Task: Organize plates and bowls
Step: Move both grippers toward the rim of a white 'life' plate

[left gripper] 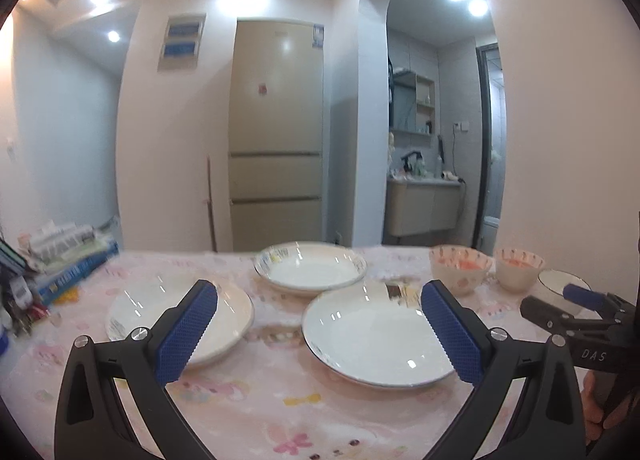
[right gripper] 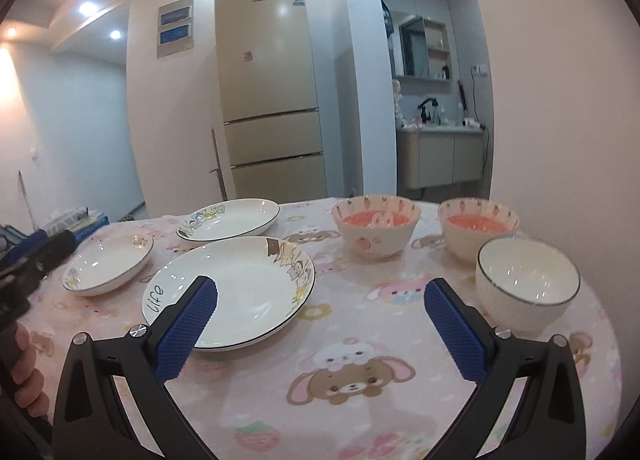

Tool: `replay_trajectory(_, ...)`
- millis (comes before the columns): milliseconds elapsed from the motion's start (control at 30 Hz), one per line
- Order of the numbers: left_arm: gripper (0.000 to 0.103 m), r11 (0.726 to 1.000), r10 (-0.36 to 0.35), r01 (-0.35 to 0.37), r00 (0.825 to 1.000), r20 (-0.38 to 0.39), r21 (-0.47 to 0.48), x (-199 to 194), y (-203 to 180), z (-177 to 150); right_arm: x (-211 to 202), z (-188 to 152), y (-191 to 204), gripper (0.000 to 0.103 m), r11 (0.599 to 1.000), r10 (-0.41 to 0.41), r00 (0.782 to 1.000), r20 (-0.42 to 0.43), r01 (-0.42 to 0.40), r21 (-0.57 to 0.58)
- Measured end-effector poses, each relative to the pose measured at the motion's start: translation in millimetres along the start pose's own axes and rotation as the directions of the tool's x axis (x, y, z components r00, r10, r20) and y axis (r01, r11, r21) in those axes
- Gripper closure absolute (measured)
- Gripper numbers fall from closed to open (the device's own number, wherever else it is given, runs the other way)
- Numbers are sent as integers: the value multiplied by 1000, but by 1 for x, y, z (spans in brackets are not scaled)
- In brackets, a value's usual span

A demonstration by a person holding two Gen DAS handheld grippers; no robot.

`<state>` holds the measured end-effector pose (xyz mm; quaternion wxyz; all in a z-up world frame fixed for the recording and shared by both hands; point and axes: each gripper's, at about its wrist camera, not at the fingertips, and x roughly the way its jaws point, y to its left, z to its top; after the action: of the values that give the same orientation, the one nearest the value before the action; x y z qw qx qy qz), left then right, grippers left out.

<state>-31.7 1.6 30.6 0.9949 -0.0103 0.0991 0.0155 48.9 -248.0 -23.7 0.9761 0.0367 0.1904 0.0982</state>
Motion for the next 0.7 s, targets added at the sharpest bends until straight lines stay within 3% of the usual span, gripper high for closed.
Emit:
replay_trajectory(200,0,1000,-10,11,1000,20,-26,-24,6,34,-31,33,2,0,999,-22,997,72,24,-22)
replay_trajectory(300,0,1000,21,-21,999,39,-13,-38,3,56,-48,52,8,0,997,-54,991,122,60,-46)
replay_trajectory(500,0,999,22,-19,996,84,-31,-51,6,80,-60,82,35,0,975,-4,992,124,31,-219)
replay_trajectory(567,0,998,29,-24,997,76,-60,-46,9,83,-62,86,41,0,972,-13,986,169,52,-231)
replay_trajectory(700,0,995,19,-11,997,77,-103,-38,16,88,-56,101,46,0,974,47,977,207,1,-225)
